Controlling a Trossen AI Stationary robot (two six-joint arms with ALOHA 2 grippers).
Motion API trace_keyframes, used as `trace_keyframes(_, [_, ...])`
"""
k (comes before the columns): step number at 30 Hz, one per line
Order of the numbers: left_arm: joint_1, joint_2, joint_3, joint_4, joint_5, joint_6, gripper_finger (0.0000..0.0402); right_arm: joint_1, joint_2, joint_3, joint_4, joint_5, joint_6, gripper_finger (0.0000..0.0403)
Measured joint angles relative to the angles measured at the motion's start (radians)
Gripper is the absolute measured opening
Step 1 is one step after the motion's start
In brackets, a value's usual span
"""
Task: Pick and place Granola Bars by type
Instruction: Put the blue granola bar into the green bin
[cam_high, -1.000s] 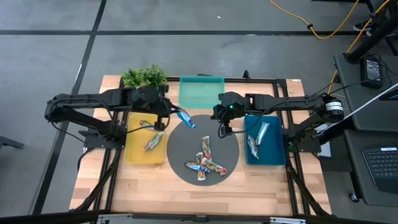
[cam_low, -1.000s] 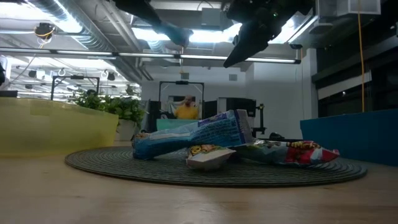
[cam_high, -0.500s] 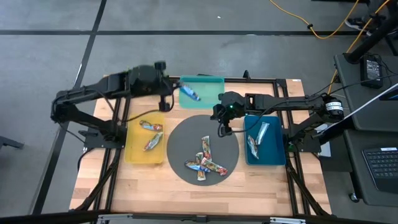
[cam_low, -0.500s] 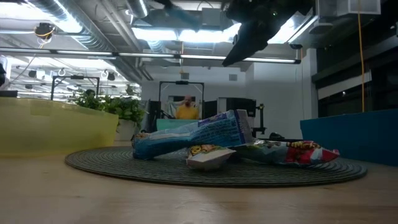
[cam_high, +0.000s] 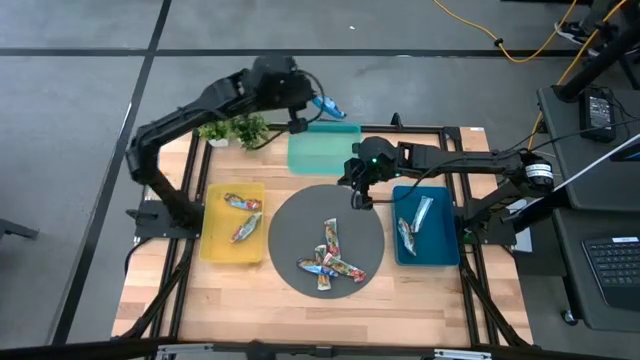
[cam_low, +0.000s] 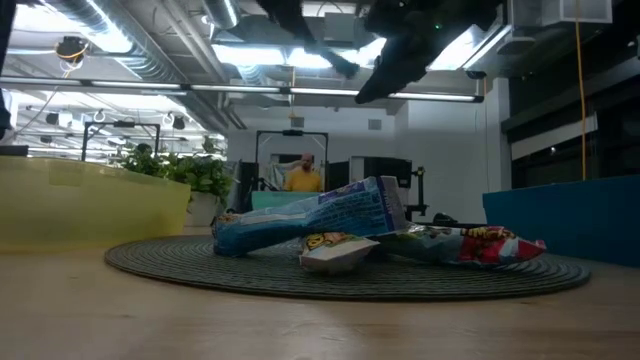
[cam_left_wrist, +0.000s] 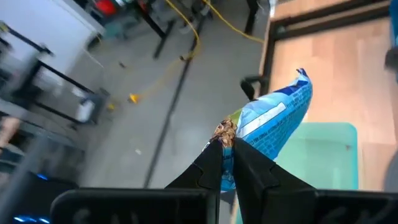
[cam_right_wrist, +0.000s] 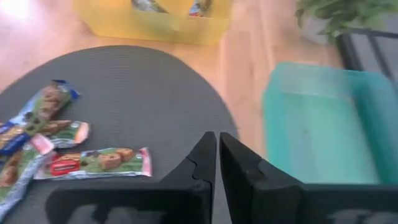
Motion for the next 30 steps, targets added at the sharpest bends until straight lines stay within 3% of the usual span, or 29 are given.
trace_keyframes(5, [0.040,0.093,-0.013,0.001,0.062,-0.052,0.0019,0.000,-0.043,0.000,-0.002,0.081,-0.045,0.0026])
trace_keyframes(17, [0.071,0.282,-0.025,0.004,0.144,-0.086,0.0019,-0.026,-0.144,0.000,-0.111,0.086,-0.076,0.0026])
trace_keyframes(30, [0.104,0.411,-0.025,-0.010,0.213,-0.121,0.0019,-0.026,-0.147,0.000,-0.143,0.085,-0.076,0.0026])
